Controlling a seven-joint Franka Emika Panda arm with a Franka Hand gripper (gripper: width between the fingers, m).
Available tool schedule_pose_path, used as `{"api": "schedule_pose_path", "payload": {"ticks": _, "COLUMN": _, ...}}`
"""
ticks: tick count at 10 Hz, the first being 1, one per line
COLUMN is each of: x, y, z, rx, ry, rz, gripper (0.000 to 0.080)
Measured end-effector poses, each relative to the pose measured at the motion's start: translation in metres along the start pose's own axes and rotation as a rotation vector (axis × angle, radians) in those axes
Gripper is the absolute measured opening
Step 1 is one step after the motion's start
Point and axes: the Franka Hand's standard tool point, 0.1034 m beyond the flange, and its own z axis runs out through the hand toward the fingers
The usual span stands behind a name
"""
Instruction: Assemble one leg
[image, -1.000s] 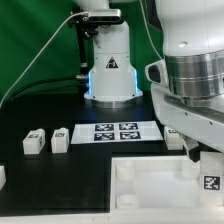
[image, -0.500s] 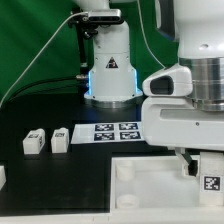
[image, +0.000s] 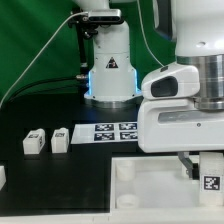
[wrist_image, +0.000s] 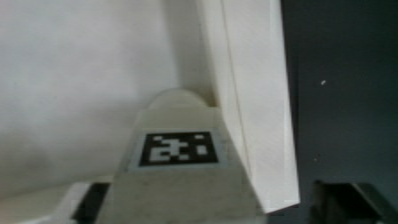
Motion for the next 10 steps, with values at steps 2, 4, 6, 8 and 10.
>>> {"api": "schedule_pose_path", "payload": {"ticks": 2, "x": 0.0007, "y": 0.0071, "z": 0.0012, "rx": -0.006, "ry": -0.003, "rz": 0.138, "gripper": 0.0294}}
{"api": "schedule_pose_path", "payload": {"ticks": 4, "x": 0.0047, "y": 0.0117, "z": 0.0005, "rx": -0.012, "ry": -0.002, "rz": 0.352, "gripper": 0.0294}}
{"api": "schedule_pose_path", "payload": {"ticks": 6, "x": 0.0042, "y": 0.011, "z": -0.0002, "rx": -0.022, "ry": -0.017, "rz": 0.676, "gripper": 0.0294}}
{"api": "schedule_pose_path", "payload": {"ticks": 8, "x": 0.0039, "y": 0.011, "z": 0.0012, "rx": 0.01, "ry": -0.06, "rz": 1.113, "gripper": 0.0294}}
{"api": "schedule_pose_path", "payload": {"ticks": 10, "x": 0.0031, "y": 0.0098, "z": 0.0018, "rx": 0.025, "ry": -0.088, "rz": 1.441, "gripper": 0.0294}}
